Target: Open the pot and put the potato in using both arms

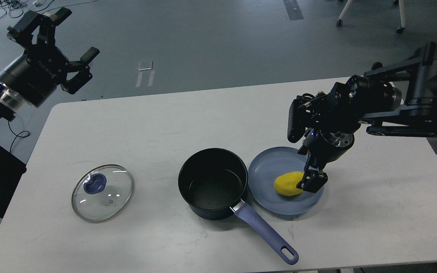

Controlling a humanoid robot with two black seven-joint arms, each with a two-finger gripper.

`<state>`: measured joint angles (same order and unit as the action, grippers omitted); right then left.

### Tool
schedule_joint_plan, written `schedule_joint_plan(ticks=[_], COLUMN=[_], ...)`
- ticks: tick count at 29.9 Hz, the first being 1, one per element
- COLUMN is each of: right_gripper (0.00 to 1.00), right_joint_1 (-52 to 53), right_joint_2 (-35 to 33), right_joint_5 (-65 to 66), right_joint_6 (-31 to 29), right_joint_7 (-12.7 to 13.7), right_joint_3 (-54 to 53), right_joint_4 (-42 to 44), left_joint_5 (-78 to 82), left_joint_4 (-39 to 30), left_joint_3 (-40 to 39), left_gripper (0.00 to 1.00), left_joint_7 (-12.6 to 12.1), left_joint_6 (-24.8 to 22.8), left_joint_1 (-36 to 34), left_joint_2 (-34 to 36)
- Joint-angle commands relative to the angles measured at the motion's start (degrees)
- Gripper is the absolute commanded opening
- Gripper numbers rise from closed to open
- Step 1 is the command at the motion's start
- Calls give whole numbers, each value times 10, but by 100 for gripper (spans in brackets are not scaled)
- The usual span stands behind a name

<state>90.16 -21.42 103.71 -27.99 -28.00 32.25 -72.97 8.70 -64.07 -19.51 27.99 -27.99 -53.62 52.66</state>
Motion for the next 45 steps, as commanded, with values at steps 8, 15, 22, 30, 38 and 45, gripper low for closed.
schedule_joint_plan(ticks=[8,15,22,30,38,45], right_gripper=[99,97,88,34,14,15], right_joint_1=[-41,-47,-48,-48,-3,73], right_joint_2=[60,82,98,100,68,57], right_joint_5=[-4,-4,-4,-6,-20,-117], right_joint_6=[6,13,36,55,75,103], right_joint_7=[0,0,0,0,0,0], right_joint_3=[12,14,33,42,37,35], right_joint_4=[56,67,87,94,87,87], left_joint_5=[-5,-5,-6,-9,-9,-9], left_joint_4=[1,1,2,3,3,2], left_joint_3=[-1,-1,-2,-4,-11,-12], left_gripper=[98,98,98,98,98,98], left_joint_7=[0,0,0,0,0,0], left_joint_6=[0,0,0,0,0,0], left_joint_1=[1,1,1,2,2,2], left_joint_2=[-1,-6,-8,-7,-6,-6])
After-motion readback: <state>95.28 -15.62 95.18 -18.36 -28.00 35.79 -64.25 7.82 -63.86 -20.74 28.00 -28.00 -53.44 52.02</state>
